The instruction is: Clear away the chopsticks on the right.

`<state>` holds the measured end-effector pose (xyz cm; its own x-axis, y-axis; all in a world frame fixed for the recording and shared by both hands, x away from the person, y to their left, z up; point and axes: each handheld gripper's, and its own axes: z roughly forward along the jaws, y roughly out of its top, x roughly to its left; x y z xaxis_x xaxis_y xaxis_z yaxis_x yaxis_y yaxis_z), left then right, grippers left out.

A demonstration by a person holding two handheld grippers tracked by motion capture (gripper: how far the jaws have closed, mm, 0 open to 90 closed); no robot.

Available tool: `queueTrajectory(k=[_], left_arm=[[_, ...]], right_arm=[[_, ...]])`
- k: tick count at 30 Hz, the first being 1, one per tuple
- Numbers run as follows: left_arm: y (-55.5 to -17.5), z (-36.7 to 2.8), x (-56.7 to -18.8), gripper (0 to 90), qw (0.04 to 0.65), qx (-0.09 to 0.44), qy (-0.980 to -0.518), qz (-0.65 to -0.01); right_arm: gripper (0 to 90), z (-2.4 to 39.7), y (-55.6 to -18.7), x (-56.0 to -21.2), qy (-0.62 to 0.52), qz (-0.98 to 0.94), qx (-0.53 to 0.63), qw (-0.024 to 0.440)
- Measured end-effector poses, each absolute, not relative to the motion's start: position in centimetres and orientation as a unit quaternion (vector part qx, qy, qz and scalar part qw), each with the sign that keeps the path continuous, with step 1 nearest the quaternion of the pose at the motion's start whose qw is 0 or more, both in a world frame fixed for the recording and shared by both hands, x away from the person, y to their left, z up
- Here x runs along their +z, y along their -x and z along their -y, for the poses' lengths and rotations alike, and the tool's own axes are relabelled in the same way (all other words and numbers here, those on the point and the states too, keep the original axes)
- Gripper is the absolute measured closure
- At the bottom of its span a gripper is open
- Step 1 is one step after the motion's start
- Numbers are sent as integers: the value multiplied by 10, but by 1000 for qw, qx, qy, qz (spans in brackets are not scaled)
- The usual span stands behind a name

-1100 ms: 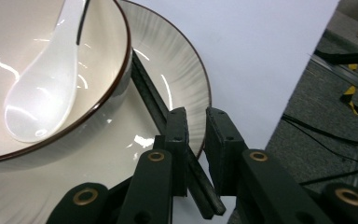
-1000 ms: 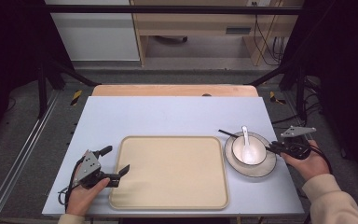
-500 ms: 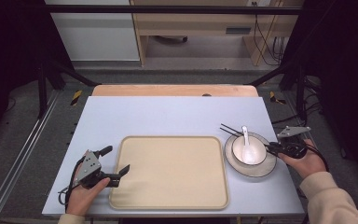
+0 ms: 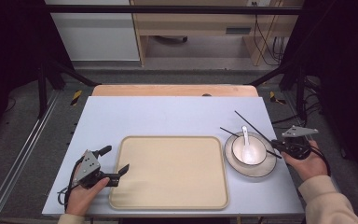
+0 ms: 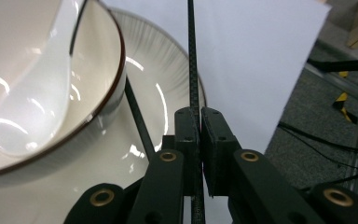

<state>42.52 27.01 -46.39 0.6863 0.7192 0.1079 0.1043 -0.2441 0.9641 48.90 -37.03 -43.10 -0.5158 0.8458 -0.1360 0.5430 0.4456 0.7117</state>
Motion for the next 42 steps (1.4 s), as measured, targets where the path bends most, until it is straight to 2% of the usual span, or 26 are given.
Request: queueTrajectory(k=[6, 11, 15, 20, 24, 30, 42], left_arm=[[-425, -270, -464, 49, 548, 282, -736, -280], [-425, -270, -463, 49, 548, 283, -735, -280], [-425, -271, -463, 49, 549, 284, -734, -281], [-425, -271, -462, 49, 549, 286, -734, -279], [-424, -272, -462, 49, 549, 286, -734, -279], [-424, -272, -462, 49, 550, 287, -733, -279], [-425, -270, -461, 49, 550, 289, -734, -275]], right_arm=[[856, 357, -460, -395, -423, -774, 362, 302], [856, 320, -429, -371, -380, -775, 390, 321], [856, 278, -410, -369, -346, -795, 400, 296], [856, 224, -394, -388, -308, -828, 391, 258], [856, 197, -393, -404, -305, -838, 388, 232], [856, 177, -393, -423, -317, -839, 393, 201], [855, 162, -385, -444, -338, -845, 376, 175]])
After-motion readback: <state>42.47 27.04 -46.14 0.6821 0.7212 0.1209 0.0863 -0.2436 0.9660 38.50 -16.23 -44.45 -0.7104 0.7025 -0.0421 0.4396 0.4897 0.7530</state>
